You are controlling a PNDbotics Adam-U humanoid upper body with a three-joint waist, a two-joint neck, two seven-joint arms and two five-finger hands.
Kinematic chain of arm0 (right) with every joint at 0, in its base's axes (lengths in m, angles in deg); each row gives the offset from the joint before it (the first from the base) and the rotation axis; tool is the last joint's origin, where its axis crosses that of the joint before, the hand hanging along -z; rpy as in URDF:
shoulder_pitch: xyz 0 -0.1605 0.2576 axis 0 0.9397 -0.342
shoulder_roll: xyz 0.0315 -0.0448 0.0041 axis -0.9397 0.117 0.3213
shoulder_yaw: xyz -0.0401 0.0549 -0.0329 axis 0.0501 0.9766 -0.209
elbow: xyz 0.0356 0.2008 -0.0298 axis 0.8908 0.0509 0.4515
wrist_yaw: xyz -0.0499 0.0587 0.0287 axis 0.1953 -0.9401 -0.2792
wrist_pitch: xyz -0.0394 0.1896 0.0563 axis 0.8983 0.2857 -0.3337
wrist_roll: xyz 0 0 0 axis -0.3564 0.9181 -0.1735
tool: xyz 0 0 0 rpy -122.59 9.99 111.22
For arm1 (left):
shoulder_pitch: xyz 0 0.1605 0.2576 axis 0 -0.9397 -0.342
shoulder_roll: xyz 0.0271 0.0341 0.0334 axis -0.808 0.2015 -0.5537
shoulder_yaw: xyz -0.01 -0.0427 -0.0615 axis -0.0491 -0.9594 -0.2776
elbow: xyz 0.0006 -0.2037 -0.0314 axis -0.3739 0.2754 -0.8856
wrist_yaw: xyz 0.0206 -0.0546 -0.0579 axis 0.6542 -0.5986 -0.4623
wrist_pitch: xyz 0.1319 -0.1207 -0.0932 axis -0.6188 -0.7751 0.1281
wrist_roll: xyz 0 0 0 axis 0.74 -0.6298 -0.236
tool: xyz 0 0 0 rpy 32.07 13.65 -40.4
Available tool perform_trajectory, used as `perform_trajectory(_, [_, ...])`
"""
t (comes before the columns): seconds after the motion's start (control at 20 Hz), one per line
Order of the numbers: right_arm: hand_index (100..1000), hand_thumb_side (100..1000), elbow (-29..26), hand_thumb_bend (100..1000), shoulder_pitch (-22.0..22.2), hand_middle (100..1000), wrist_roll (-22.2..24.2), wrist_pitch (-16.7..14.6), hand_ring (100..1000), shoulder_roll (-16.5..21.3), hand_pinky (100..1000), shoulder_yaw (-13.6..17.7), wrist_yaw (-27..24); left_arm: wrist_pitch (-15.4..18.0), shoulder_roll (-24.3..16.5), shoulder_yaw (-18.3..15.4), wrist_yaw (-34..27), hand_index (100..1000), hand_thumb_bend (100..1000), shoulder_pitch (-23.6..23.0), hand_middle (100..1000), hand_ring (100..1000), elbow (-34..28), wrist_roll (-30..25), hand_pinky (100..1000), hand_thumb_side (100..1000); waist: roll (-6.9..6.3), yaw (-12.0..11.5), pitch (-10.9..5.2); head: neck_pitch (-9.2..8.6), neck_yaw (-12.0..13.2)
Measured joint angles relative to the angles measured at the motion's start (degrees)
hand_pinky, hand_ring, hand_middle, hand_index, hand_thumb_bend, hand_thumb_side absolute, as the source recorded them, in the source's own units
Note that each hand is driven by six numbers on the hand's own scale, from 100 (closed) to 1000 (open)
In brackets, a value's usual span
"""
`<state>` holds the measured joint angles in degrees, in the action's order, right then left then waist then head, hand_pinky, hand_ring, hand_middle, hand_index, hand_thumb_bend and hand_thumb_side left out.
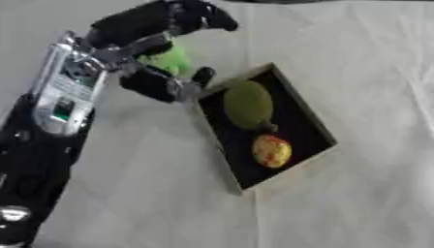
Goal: Pick up objects on the table and place them in the box.
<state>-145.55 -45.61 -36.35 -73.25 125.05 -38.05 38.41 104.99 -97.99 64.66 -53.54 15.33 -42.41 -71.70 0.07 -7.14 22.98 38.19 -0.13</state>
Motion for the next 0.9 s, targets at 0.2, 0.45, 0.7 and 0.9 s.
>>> perform_trajectory(0.2, [754,470,0.0,100,0.0,624,-0.03,-0.02,895,0.0,896,0.0,0.0,2.06,-3.34,-3.06,1.2,952,100,2.18,860,915,6.79,1.44,978,223,0.05,0.06,-0.06,0.0,-0.01])
perform_trajectory(0.45, [754,470,0.0,100,0.19,623,-0.04,-0.01,896,0.0,896,0.0,0.0,4.66,-4.33,-5.4,5.42,953,100,4.76,861,913,16.95,3.17,974,227,0.14,0.42,-0.15,0.01,0.11])
perform_trajectory(0.7, [754,470,0.0,100,0.2,623,-0.03,0.09,896,-0.02,896,0.0,0.0,5.57,-4.0,-6.81,11.06,945,100,7.35,873,925,25.28,4.19,986,324,0.15,0.57,-0.16,0.03,0.58])
perform_trajectory(0.9, [754,470,0.0,100,0.12,623,0.0,0.21,896,-0.05,897,-0.01,0.0,6.77,-2.56,-6.85,14.78,941,100,9.52,875,938,30.28,4.48,1000,514,0.23,0.86,-0.16,0.03,0.76])
